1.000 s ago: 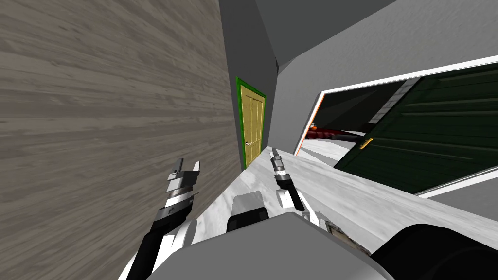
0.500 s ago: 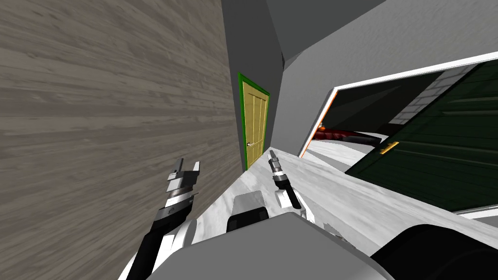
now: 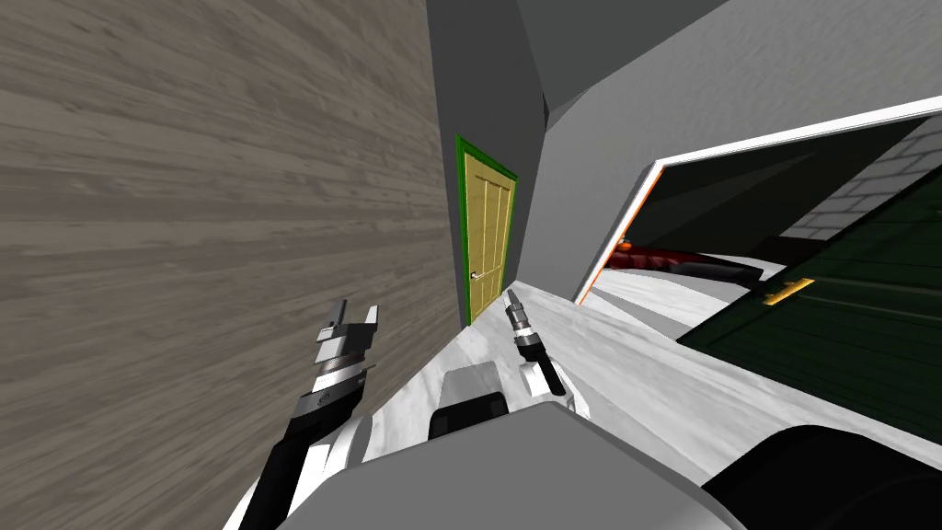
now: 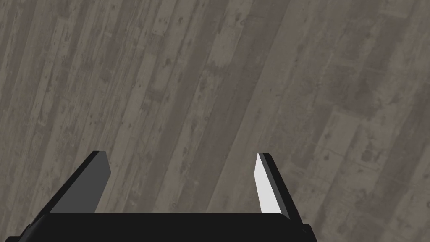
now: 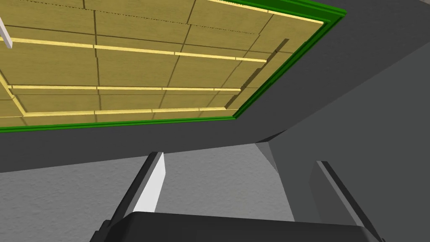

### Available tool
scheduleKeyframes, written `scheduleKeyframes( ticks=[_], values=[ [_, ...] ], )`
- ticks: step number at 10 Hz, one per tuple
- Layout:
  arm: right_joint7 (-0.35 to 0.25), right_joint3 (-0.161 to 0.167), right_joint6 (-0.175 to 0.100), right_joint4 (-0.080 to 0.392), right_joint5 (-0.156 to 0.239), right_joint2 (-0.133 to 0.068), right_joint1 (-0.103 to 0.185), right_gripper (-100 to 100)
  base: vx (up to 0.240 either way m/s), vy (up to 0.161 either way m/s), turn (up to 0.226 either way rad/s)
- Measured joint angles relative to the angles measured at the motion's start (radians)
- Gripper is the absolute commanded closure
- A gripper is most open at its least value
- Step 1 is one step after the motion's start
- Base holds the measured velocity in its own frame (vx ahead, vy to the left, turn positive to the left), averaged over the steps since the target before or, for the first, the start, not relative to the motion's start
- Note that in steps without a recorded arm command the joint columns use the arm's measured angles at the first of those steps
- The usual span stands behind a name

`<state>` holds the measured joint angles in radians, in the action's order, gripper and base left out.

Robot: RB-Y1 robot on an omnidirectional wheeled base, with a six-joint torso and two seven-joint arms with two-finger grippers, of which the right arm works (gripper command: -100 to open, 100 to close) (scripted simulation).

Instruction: Pull the door open

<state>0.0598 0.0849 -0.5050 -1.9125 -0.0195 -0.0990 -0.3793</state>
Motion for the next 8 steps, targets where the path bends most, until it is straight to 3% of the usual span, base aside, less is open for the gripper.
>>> scheduleKeyframes(
  ticks=[8],
  values=[
    [-0.053, 0.034, -0.078, 0.194, 0.045, -0.061, 0.046, -100, 0.090, -0.053, 0.111]
  ],
)
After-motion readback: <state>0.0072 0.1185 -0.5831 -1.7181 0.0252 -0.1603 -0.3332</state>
